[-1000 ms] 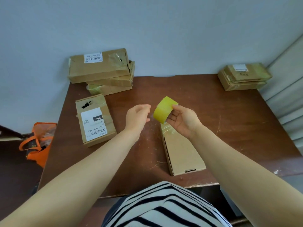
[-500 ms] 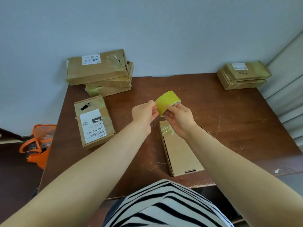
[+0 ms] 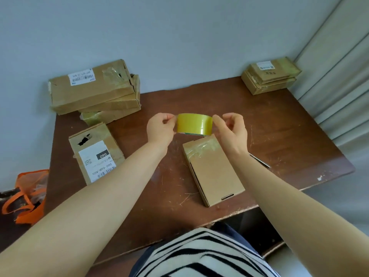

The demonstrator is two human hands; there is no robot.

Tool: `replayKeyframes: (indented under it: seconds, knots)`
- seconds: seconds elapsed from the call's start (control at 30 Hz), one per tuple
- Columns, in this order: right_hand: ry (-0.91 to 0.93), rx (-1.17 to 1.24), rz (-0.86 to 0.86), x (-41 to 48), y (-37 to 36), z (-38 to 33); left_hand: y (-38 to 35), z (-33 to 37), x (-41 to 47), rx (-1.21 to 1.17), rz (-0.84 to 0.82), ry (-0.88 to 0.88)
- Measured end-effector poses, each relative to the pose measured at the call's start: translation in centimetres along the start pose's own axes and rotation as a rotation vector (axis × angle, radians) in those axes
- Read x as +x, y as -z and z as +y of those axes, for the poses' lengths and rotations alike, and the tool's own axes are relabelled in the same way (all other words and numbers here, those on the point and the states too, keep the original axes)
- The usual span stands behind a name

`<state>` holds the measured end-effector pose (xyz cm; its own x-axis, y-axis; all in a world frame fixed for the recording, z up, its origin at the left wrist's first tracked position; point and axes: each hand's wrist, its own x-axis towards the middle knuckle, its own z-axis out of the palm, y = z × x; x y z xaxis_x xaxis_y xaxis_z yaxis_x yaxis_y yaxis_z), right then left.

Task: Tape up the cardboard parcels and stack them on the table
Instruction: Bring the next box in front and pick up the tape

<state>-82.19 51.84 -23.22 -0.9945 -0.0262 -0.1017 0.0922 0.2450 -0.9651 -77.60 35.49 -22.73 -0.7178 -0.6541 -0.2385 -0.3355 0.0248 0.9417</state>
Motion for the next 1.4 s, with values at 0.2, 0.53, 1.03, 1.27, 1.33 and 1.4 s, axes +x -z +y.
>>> replayKeyframes:
  seconds: [0.2, 0.53, 1.03, 1.27, 1.33, 1.4]
  knots:
    - [0.092, -0.176, -0.393, 0.7, 2.4, -0.1, -3.0, 0.7, -0.7, 0.053, -0.142, -0.067]
    - [0.028, -0.374, -0.385, 6.7, 8.9, 0.7, -9.8, 2.4, 0.5, -0.070, -0.225, 0.202]
    - [-0.088, -0.661, -0.621, 21.2, 24.3, 7.8, -24.6, 2.1, 3.4, -0.020, -0.093, 0.327]
    - [-0.069, -1.238, -0.665, 25.2, 24.2, 8.4, -27.4, -0.2, 2.1, -0.017, 0.013, 0.425]
    - [-0.046, -1.375, -0.668, 25.9, 23.4, 8.4, -27.7, -0.6, 2.1, 0.000, 0.016, 0.444]
    - [0.034, -1.492, -0.661, 26.0, 22.1, 8.4, -27.8, -0.9, 2.4, 0.027, 0.005, 0.460]
